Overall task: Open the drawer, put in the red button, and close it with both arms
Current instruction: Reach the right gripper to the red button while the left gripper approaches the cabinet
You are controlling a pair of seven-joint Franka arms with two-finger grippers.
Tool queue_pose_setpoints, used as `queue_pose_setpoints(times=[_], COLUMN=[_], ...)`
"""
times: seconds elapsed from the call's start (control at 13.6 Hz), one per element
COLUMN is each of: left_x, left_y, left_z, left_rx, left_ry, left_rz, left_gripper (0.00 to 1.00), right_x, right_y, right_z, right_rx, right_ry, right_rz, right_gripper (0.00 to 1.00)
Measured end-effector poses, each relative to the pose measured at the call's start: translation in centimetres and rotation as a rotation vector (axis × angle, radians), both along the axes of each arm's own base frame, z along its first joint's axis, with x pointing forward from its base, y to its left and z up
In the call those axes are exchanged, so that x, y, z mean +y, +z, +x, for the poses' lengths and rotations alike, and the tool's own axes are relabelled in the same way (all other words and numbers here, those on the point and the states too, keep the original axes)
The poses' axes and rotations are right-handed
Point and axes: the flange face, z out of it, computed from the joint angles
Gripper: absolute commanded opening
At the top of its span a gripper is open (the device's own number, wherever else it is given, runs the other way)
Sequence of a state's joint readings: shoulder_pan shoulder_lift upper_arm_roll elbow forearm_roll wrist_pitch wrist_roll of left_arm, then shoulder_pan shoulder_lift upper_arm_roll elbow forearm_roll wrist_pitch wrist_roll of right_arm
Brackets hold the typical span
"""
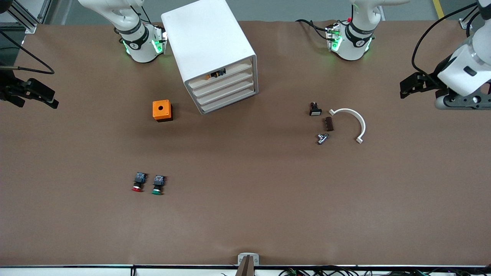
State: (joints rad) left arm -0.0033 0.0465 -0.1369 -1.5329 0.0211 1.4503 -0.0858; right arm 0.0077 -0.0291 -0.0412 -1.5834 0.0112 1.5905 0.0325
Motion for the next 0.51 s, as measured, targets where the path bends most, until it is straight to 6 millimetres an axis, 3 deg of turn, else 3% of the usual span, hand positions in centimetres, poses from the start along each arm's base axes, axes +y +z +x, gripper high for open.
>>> queue_pose_setpoints(times=[0.15, 0.29, 0.51], left_x=[-0.3, -1.3, -5.9], left_y=[-3.7, -8.5, -16.0], left_z=[1.7, 3.3, 4.6], left_rx=[0.066, 0.147, 0.272], left_ry=[-0.005, -0.01, 0.013], left_rz=[0.0, 0.001, -0.017], left_gripper=[1.0, 1.0, 1.0], right_x=[0.2, 0.6, 1.8], right_y=[-0.4, -2.1, -7.5], right_z=[0.2, 1.1, 4.1], right_rx=[0.006, 0.025, 0.079], right_ry=[0.003, 0.008, 0.014], right_rz=[0.002, 0.01, 0.064], right_gripper=[1.0, 1.0, 1.0])
